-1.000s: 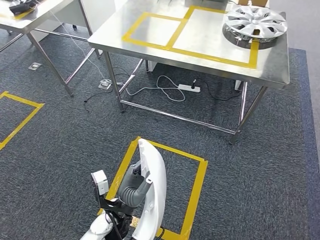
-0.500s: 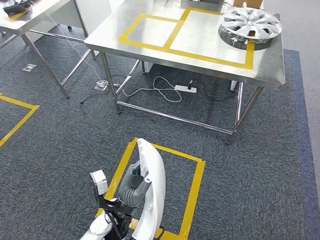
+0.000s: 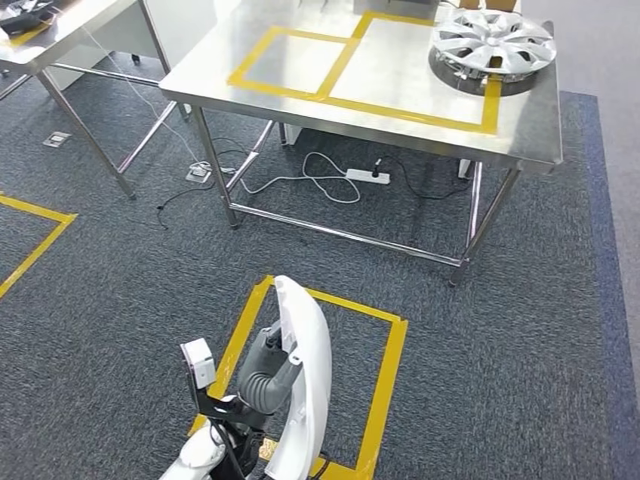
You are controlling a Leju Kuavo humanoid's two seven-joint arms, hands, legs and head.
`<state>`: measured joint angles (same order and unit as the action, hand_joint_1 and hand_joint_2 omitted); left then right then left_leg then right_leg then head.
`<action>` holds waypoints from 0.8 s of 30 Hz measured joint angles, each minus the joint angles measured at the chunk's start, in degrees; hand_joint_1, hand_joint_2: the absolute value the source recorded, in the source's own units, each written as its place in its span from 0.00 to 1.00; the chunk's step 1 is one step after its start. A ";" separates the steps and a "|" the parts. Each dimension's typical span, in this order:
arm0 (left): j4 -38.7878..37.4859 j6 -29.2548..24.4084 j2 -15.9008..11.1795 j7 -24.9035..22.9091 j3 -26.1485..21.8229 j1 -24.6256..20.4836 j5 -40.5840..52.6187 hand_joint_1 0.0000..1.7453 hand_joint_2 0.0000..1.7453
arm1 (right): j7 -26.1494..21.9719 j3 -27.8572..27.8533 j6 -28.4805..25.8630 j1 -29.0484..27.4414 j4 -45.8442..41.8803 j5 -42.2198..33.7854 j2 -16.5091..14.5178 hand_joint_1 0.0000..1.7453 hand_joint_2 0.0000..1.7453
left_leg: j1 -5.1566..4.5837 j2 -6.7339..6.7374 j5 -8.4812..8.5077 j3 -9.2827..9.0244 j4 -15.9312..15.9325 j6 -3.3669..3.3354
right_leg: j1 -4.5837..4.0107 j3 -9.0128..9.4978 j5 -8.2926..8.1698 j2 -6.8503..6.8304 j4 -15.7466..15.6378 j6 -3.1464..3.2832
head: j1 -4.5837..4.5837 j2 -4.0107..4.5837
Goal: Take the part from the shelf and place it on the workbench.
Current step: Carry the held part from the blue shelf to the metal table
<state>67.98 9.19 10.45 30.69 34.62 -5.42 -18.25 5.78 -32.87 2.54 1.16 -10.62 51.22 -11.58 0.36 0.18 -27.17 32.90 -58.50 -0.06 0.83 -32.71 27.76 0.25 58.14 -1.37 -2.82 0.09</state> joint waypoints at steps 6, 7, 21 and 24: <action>-0.03 0.19 -0.02 0.00 -0.02 -0.09 -0.05 1.00 1.00 | 0.08 -0.08 0.17 -0.02 0.00 0.02 0.02 0.00 0.00 | 0.17 -0.03 -7.46 7.15 -15.98 0.55 | -0.23 0.25 0.06 -0.07 -0.13 1.50 | 0.31 0.00; -0.04 0.20 -0.01 0.00 -0.02 -0.09 -0.07 1.00 1.00 | 0.11 -0.11 0.17 -0.04 0.00 0.02 0.02 0.00 0.00 | 0.14 -0.03 -6.78 7.26 -16.08 0.37 | -0.35 0.32 0.09 0.00 -0.13 1.53 | 0.32 0.00; -0.05 0.30 0.18 0.02 -0.04 -0.18 -0.26 1.00 1.00 | 0.13 -0.51 0.24 0.05 0.00 0.06 0.04 0.00 0.00 | -0.40 -0.08 0.40 0.17 0.24 -1.73 | -0.62 -1.44 2.37 0.20 3.59 -0.23 | 0.19 0.00; -0.07 0.36 0.36 0.04 -0.19 -0.25 -0.41 1.00 1.00 | 0.10 -0.89 0.26 0.11 0.00 0.34 0.17 0.00 0.00 | -0.09 0.09 0.59 -0.04 0.72 -2.15 | -0.20 -7.12 6.88 0.06 14.93 -1.48 | -0.11 0.00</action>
<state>67.91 9.55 10.80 30.73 34.44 -5.67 -18.66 5.88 -33.75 2.80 1.27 -10.62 51.56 -11.41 0.27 0.27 -26.58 32.86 -57.78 -2.20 0.63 -39.83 34.64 0.31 73.06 -2.85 -2.93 0.09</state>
